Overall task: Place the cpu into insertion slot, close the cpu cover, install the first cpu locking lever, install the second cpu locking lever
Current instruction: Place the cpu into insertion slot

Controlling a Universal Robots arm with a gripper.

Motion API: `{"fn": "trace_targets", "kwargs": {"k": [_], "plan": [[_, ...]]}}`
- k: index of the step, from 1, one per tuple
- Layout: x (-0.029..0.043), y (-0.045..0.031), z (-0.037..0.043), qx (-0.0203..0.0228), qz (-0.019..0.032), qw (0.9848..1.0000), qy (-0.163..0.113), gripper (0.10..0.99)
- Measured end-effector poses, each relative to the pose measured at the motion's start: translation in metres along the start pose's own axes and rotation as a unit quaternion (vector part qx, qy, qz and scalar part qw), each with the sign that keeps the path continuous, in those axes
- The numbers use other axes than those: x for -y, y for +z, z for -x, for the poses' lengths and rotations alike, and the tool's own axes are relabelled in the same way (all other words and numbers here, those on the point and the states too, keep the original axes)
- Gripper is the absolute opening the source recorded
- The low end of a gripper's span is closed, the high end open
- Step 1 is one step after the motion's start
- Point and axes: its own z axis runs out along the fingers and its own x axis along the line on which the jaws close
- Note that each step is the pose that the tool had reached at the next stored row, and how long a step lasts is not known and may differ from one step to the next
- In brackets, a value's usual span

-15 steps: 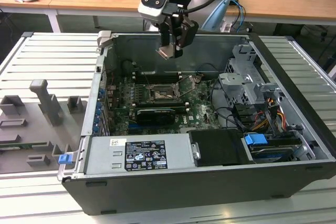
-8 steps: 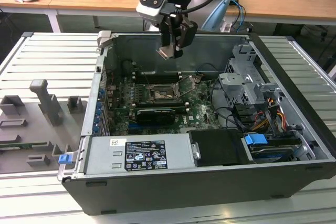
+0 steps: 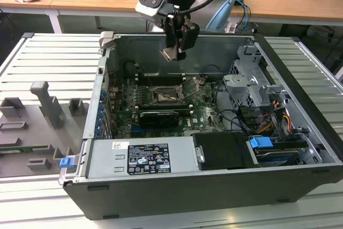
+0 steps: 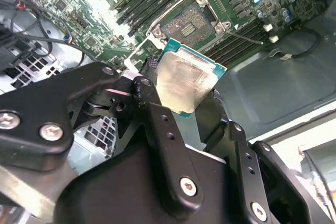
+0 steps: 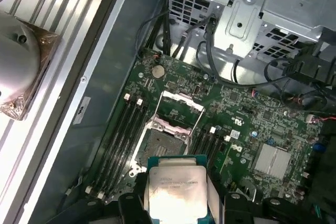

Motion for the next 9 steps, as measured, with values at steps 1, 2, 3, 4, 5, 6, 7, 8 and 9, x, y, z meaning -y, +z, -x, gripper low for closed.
{"fn": "trace_targets", "kwargs": {"k": [1,2,3,4,5,6,7,8,9], "plan": [[0.0000,0.0002,0.0000,0.0005,0.0001,1.0000,0.005,0.529],[0.0000,0.0006,0.0000,0.0013,0.0003,0.9999,0.014,0.529],[0.0001,0.0009,0.0000,0.0021,0.0004,0.9997,0.023,0.529],[0.0001,0.0011,0.0000,0.0025,0.0005,0.9996,0.028,0.529],[0.0001,0.0013,0.0000,0.0028,0.0006,0.9995,0.031,0.529],[0.0001,0.0015,0.0000,0.0035,0.0007,0.9992,0.039,0.529],[0.0002,0.0017,0.0000,0.0040,0.0008,0.9990,0.045,0.529],[0.0002,0.0019,0.0001,0.0046,0.0010,0.9987,0.051,0.529],[0.0002,0.0021,0.0001,0.0051,0.0011,0.9984,0.057,0.529]]}}
